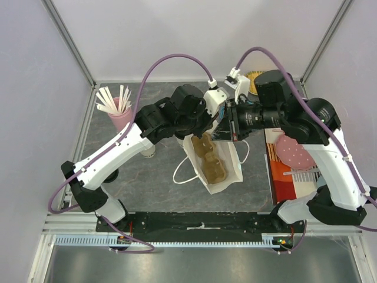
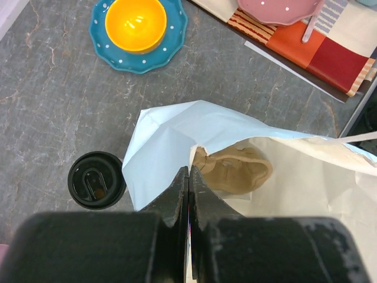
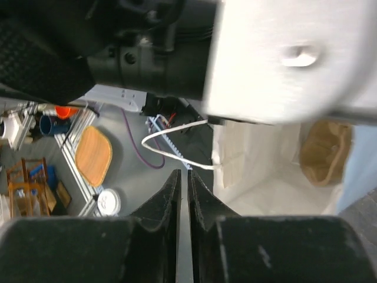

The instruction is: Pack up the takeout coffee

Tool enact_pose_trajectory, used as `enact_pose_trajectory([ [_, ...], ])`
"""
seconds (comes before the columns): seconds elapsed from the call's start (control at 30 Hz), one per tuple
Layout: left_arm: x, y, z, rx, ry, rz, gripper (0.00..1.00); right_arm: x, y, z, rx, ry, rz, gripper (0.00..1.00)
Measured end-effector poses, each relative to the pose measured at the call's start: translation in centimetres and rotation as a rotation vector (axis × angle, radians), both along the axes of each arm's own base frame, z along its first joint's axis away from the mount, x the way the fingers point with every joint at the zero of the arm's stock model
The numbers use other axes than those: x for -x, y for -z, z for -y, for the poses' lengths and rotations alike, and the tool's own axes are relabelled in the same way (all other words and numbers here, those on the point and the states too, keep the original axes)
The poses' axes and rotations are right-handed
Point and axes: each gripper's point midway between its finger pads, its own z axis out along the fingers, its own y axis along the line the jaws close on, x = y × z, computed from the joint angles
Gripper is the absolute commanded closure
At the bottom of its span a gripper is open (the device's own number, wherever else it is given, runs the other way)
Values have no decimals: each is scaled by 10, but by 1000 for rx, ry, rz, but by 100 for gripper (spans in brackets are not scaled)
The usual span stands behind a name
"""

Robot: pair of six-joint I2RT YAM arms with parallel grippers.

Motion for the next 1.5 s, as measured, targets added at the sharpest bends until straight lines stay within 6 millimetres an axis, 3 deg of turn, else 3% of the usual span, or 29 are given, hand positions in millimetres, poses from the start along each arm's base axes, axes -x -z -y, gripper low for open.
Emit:
enact_pose_trajectory([
  [0.07, 0, 0, 0, 6, -9, -9, 98, 6, -1, -12, 8, -60, 28, 94],
  [0.23, -7, 3, -3, 16, -47, -35, 98, 11, 30, -11, 93, -78, 1, 99],
  [0.47, -13, 9, -6, 43, -100, -105, 98, 30, 53, -26, 133, -110, 54, 100],
  [0.63, -12, 9, -6, 72, -117, -144, 98, 39, 83, -39, 189, -87, 75, 100],
  [0.8, -13, 15, -7, 89, -126, -189, 98, 19, 127, -20, 331, 73, 85, 100],
  [0.93, -5, 31, -8, 90, -115, -253, 98, 4, 136, -2, 373, 201, 112, 100],
  [1.13, 9, 53, -12, 91, -109, -338, 98, -6, 153, 2, 416, 270, 116, 100],
  [1.5, 1, 54, -14, 127, -128, -365, 98, 6, 205, 11, 525, 162, 102, 100],
])
